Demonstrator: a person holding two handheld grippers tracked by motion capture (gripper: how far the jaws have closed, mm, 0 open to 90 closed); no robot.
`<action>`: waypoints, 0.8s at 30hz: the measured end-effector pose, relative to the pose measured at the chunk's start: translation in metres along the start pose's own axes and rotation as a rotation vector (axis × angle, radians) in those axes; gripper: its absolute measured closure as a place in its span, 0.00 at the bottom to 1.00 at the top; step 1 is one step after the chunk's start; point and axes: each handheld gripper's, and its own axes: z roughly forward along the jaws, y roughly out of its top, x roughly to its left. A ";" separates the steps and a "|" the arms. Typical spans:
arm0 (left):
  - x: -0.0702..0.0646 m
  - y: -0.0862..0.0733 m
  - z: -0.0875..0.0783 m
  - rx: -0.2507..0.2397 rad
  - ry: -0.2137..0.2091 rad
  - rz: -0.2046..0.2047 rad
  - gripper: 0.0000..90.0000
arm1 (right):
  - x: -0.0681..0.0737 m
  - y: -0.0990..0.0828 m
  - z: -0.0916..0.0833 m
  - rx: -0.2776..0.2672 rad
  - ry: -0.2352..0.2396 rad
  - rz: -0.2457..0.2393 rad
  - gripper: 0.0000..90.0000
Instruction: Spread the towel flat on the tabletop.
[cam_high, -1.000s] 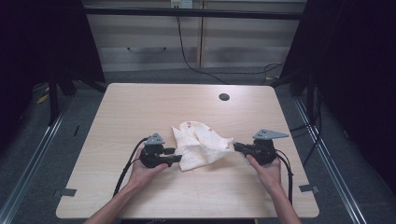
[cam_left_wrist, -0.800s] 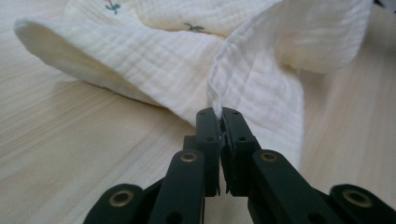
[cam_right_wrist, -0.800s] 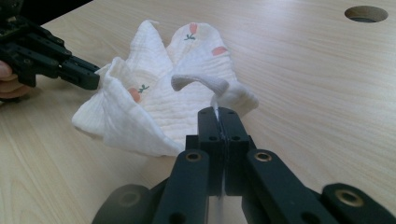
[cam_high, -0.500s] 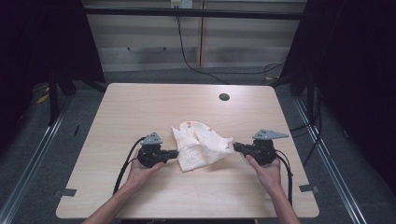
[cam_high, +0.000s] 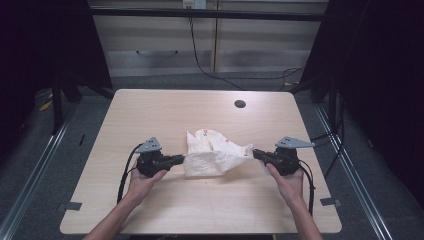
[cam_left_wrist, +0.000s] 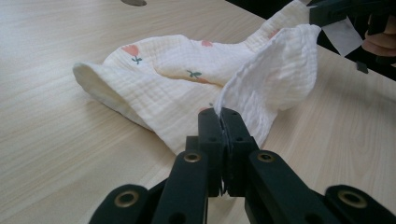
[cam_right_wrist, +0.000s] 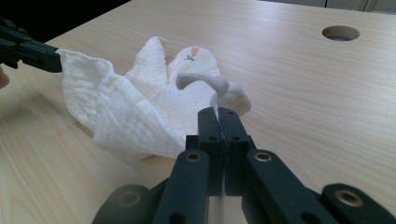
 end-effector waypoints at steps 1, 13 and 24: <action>0.000 0.001 -0.001 -0.004 -0.003 -0.001 0.98 | 0.000 0.000 0.000 -0.001 0.001 -0.001 0.99; -0.003 0.027 -0.029 -0.100 -0.007 0.012 0.98 | 0.009 0.016 -0.003 -0.050 0.005 -0.017 0.99; 0.000 0.061 -0.065 -0.168 0.041 0.067 0.98 | 0.022 0.080 -0.020 -0.164 0.019 -0.059 0.99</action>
